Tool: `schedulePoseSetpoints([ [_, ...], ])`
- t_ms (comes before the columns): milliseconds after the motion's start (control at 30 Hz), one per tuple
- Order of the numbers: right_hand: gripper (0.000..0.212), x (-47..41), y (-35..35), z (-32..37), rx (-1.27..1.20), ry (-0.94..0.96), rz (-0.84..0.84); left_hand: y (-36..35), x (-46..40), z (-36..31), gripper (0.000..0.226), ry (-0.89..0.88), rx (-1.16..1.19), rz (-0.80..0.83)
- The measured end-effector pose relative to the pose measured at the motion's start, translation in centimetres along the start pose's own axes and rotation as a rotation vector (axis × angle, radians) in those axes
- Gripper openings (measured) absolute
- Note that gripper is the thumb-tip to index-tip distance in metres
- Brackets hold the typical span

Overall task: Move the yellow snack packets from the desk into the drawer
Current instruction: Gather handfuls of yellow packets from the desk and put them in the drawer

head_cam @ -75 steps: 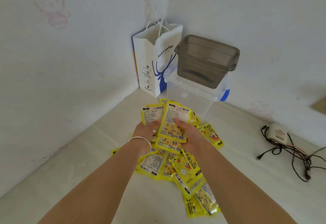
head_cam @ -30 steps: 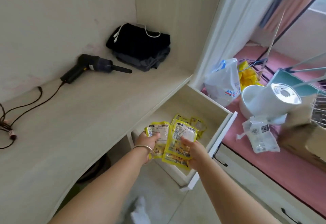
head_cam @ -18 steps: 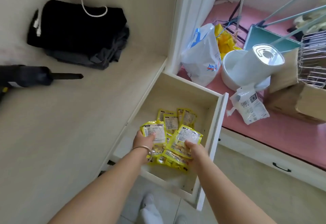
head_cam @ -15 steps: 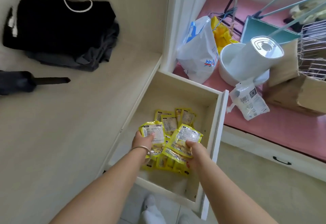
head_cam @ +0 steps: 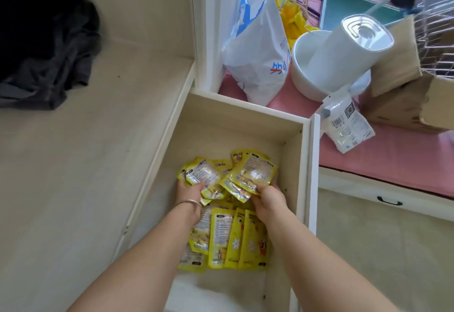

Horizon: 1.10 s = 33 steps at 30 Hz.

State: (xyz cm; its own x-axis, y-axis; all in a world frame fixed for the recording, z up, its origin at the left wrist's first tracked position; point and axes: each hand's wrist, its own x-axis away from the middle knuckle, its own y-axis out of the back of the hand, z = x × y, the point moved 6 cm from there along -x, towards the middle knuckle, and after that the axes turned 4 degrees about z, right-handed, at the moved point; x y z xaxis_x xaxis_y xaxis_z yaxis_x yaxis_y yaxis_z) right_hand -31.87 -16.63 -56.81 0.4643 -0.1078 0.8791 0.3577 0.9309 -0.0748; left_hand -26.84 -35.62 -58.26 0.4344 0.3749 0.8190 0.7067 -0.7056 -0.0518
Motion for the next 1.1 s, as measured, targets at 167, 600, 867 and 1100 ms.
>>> schedulePoseSetpoints([
  [167,0.062,1.0,-1.1,0.7,0.029,0.095,0.134,-0.5,0.0,-0.2,0.056,-0.063,-0.010,0.039],
  [600,0.033,8.7,-0.3,1.6,0.578,0.093,0.224,3.4,8.3,-0.9,0.044,-0.062,-0.094,-0.060],
  [867,0.016,17.7,-0.5,1.3,0.749,0.144,0.506,4.9,19.6,-1.5,0.025,-0.225,0.132,-0.134],
  [1100,0.013,28.5,-1.7,-3.2,0.923,0.191,0.796,10.3,31.7,0.3,0.023,-0.376,0.266,-0.259],
])
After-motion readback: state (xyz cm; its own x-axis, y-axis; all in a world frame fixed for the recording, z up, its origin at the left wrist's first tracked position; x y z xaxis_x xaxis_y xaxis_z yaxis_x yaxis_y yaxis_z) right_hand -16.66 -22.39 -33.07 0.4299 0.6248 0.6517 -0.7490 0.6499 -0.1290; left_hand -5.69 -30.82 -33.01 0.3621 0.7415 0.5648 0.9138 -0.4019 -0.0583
